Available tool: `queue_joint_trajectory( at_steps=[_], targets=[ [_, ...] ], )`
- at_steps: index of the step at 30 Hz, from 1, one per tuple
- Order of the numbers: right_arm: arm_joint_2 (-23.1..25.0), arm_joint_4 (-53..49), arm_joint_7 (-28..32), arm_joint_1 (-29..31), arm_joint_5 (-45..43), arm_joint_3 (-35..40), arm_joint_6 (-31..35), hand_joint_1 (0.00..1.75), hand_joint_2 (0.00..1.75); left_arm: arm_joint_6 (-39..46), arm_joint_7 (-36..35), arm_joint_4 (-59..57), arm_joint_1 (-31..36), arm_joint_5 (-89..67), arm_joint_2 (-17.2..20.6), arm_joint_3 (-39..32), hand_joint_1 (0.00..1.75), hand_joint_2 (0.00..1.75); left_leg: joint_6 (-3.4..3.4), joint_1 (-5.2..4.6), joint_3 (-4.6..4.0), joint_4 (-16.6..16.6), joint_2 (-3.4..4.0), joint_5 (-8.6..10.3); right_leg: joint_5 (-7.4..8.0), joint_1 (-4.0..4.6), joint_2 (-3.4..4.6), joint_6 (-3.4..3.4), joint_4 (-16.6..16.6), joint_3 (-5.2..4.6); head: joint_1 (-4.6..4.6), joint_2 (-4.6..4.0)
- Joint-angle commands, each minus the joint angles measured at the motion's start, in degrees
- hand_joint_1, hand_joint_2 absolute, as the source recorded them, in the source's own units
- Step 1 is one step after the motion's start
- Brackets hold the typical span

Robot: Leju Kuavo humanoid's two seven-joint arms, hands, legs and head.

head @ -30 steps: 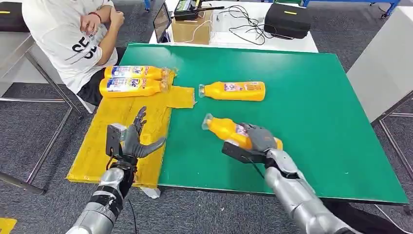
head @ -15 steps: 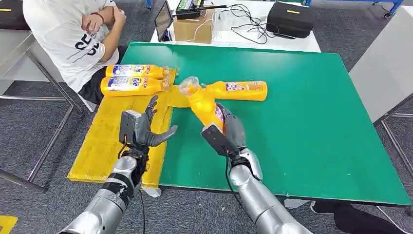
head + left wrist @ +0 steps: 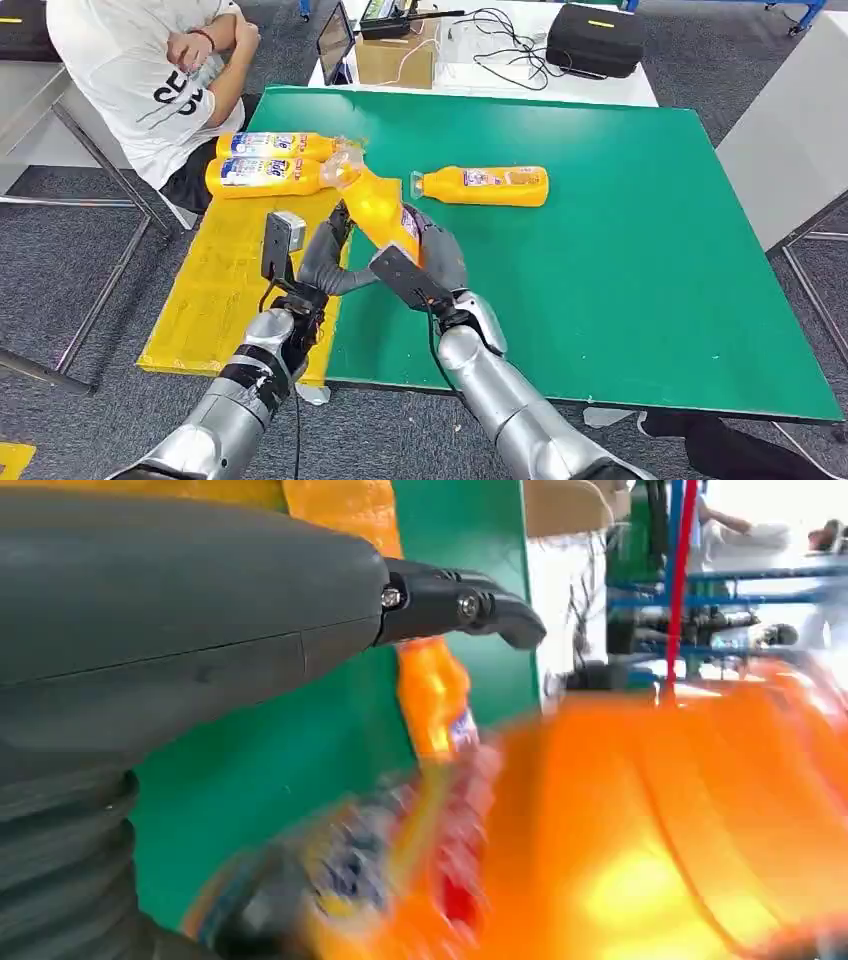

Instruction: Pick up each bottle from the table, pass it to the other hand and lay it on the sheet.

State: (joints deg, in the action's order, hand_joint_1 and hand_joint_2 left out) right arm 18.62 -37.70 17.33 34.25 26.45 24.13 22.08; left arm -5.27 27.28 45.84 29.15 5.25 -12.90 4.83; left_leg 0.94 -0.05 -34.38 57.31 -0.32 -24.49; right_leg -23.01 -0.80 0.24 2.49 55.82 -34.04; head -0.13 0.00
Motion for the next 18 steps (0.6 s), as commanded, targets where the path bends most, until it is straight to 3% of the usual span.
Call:
queue_joint_trajectory(
  at_steps=[1, 5, 10, 18],
  targets=[
    [1.4, 9.7, 0.3, 1.4, 0.6, 5.7, -1.7, 1.75, 1.75, -0.2, -1.4, 4.1, 1.5, 2.4, -0.6, 3.1, 0.00, 1.75, -0.08, 0.10, 0.18, 0.1, -0.04, -0.12, -0.12, 0.12, -0.09, -0.12, 0.0, 0.23, -0.02, 0.00],
    [1.4, 9.7, -0.3, 1.2, 0.6, 7.5, -3.3, 1.75, 1.75, 2.9, -0.1, 3.8, 1.6, 0.2, -0.1, 4.8, 0.00, 1.75, -0.12, 0.10, 0.25, 0.1, -0.07, -0.15, -0.18, 0.12, -0.13, -0.16, 0.0, 0.29, -0.04, 0.00],
    [1.4, 9.8, -1.3, -0.1, -0.3, 13.2, -4.9, 1.75, 1.75, 0.8, -0.2, 1.8, 1.7, 3.0, -0.2, 3.9, 0.00, 1.75, -0.06, 0.06, 0.06, 0.0, -0.08, -0.04, -0.06, 0.08, -0.11, -0.08, 0.0, 0.11, 0.00, 0.00],
    [0.4, 11.4, -1.7, -1.3, 3.1, 15.3, -4.3, 1.75, 1.75, -2.8, -1.6, 4.0, 0.4, 6.4, 1.1, 1.9, 0.00, 1.75, -0.06, 0.06, 0.10, 0.0, -0.07, -0.06, -0.08, 0.08, -0.12, -0.08, 0.0, 0.14, -0.02, 0.02]
  ],
)
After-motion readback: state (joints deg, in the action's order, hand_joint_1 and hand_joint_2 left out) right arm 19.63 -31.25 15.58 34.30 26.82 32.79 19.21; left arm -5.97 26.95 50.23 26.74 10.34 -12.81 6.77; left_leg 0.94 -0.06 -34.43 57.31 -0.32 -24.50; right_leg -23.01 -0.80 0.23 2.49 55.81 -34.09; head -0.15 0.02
